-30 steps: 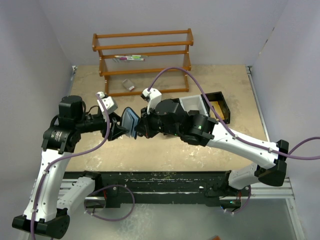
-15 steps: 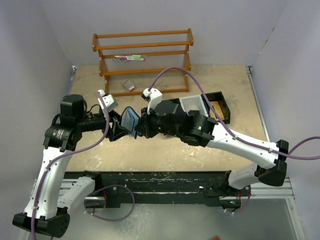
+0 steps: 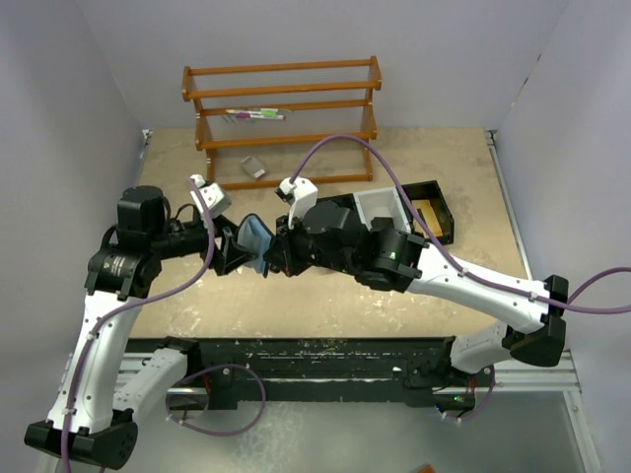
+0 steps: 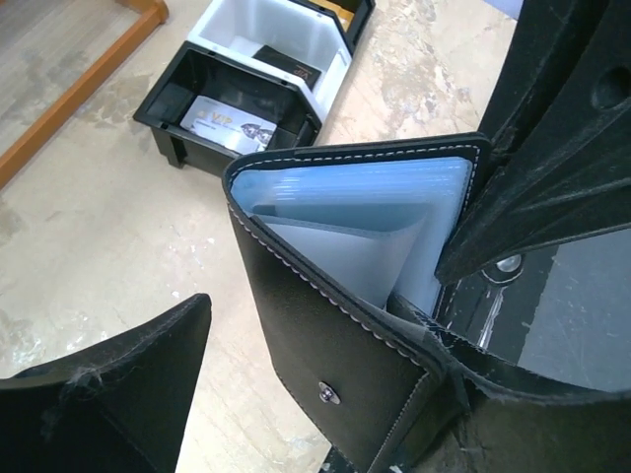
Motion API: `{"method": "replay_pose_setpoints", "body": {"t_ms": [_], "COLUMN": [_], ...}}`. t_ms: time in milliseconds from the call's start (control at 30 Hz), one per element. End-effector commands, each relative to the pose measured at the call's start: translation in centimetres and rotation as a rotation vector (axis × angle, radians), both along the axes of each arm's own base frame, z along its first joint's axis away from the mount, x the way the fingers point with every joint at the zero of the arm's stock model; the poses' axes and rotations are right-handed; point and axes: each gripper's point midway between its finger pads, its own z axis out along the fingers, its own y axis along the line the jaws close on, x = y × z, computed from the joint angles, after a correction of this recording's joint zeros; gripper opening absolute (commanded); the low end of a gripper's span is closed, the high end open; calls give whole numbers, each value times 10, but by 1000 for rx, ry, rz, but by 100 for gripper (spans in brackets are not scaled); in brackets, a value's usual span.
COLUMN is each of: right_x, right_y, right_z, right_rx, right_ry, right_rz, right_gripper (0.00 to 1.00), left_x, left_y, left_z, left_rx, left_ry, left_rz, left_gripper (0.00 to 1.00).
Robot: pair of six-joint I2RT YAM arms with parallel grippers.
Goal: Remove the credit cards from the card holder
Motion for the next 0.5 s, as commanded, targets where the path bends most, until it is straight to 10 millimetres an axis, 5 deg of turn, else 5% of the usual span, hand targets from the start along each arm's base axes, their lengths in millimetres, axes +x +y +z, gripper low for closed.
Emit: {"method": "replay_pose_setpoints", "body": {"t_ms": [0,300,467], "right_x": [3,1,-1], "right_y": [7,9,9], "right_z": [32,30,32], "right_rx": [90,80,82], "right_ry": [-28,-32,-35], "right_rz": [-25,-24,-22], "right_gripper": [0,0,0], "left_x": [-13,-23,1], "left_y": [-10,-10,2], "left_z": [13,6,7], "left_rx": [-48,-26,12], "left_ry": [-15,-28,-89], "left_rz": [-95,-145,-2], "left_gripper": [76,79,74]}}
